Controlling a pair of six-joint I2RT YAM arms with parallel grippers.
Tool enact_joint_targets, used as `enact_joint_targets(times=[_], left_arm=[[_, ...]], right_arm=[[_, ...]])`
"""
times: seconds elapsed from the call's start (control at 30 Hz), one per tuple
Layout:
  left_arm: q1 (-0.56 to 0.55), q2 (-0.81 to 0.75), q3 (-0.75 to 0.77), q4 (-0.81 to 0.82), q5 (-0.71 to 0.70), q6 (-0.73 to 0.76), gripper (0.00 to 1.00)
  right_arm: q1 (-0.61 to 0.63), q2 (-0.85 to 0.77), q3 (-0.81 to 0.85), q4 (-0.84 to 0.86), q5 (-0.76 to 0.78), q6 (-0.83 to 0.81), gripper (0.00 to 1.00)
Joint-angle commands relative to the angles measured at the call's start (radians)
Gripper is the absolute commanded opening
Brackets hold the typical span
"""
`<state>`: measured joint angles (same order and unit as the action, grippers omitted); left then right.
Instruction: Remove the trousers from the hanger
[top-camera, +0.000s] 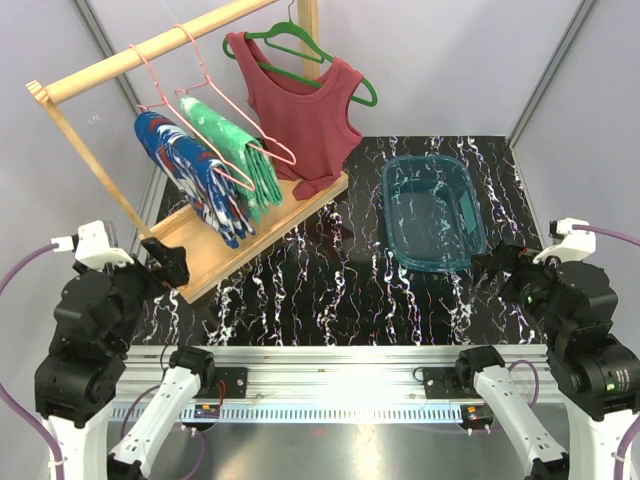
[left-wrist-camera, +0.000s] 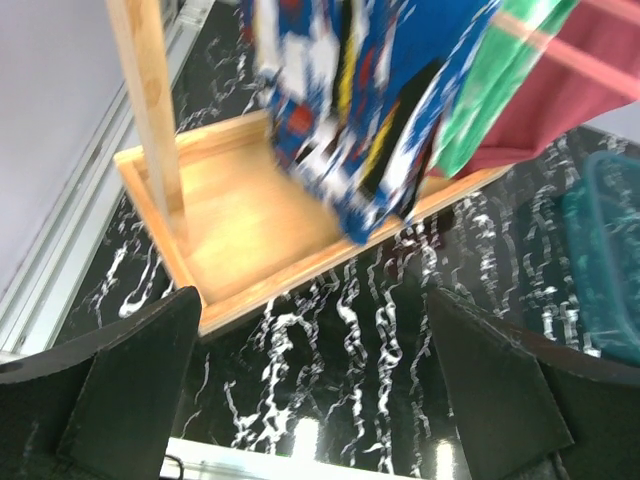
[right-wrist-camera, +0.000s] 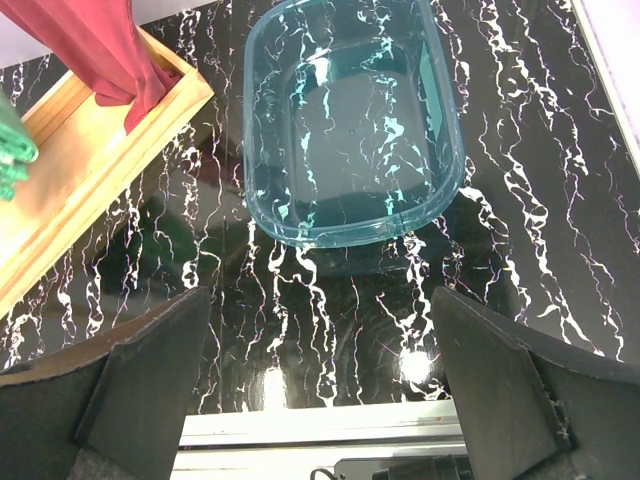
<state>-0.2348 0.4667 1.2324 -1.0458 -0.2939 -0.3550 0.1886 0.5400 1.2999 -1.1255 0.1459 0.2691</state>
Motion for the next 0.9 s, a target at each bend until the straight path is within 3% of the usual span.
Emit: enact_joint_targets(times=[0.0, 0.23, 0.43, 0.87], left_arm=[[-0.005, 0.064, 0.113, 0.053, 0.079, 0.016, 0.99], [-0.005, 0.231, 0.307, 0.056, 0.105, -0.041, 0.99], [-0.005, 0.409, 0.363, 0.131, 0.006, -0.032, 0.99], [-0.005, 0.604, 0.479, 0.314, 0.030, -0.053, 0.99]], right_arm=[[0.006, 0.023, -0.019, 0.047, -0.008, -0.004, 0.99], [0.006, 0.048, -0.054, 0.082, -0.081, 0.025, 0.99], [0.006, 0.060, -0.074, 0.102, -0.114, 0.033, 0.99], [0.006, 0.071, -0.111, 0.124, -0.170, 0.047, 0.99]])
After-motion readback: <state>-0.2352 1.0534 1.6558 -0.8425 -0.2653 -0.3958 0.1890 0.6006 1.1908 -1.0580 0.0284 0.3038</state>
